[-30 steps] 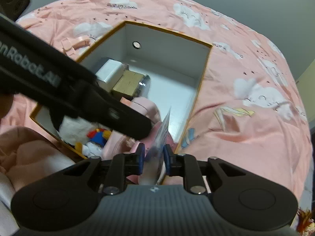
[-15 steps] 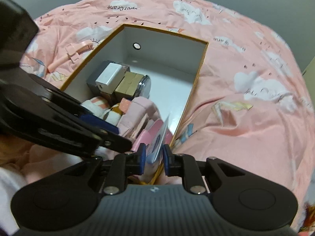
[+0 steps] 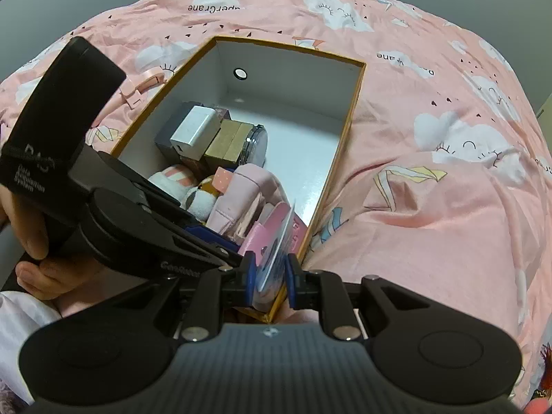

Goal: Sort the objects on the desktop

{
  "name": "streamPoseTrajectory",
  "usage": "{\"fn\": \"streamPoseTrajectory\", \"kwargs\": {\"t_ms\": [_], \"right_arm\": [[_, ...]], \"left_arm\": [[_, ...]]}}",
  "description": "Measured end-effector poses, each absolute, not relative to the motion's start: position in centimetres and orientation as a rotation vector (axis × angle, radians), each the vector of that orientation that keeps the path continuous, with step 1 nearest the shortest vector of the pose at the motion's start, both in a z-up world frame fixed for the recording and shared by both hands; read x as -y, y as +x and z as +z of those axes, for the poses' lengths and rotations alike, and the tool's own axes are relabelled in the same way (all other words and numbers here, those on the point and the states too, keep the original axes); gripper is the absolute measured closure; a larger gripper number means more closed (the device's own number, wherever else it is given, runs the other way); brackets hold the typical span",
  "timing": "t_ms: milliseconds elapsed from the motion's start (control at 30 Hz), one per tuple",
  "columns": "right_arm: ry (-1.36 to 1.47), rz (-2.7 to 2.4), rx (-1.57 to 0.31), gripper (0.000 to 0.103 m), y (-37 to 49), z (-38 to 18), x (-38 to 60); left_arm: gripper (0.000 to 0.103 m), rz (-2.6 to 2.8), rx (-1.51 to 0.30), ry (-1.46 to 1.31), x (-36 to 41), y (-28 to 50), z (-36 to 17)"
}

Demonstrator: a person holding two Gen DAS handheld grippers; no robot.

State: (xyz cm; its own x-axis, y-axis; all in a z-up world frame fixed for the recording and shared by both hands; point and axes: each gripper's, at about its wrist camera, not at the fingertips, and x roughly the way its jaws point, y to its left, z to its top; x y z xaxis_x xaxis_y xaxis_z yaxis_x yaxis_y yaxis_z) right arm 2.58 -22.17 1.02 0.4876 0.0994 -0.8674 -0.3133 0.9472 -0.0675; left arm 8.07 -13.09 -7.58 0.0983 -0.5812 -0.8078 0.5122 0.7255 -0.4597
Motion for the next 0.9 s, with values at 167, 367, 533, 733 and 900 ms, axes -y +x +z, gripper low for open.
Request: {"fn": "streamPoseTrajectory", "kwargs": {"t_ms": [167,367,533,733,900], "right_arm": [[-0.237,0.242,-1.037,0.085,2.5,1.2,22.1],[-0.247,0.238,-1.024,0.086,2.0,1.7,21.9],[-0.253,0.237,-1.028,0.087,1.9,1.4,21.8],[-0.255,0.233,-1.038,0.087,2.0,1.1,22.0],[-0.256,0.233,-1.038,0.087,1.8,1.1,21.8]], "left_arm": [[0.078,-0.811,-1.232,-0.03,13.8,7.8,-8.2],[0.077,-0.803,-1.234,-0.042,14.1,7.9,-8.2],[0.07,-0.752,-1.233,0.023,14.6,7.1,-7.6],[0.072,-0.729,-1.277,0.017,15.2,8.1,-8.4],[0.081,-0.749,-1.299,-0.081,14.5,9.1,-9.9]]}}
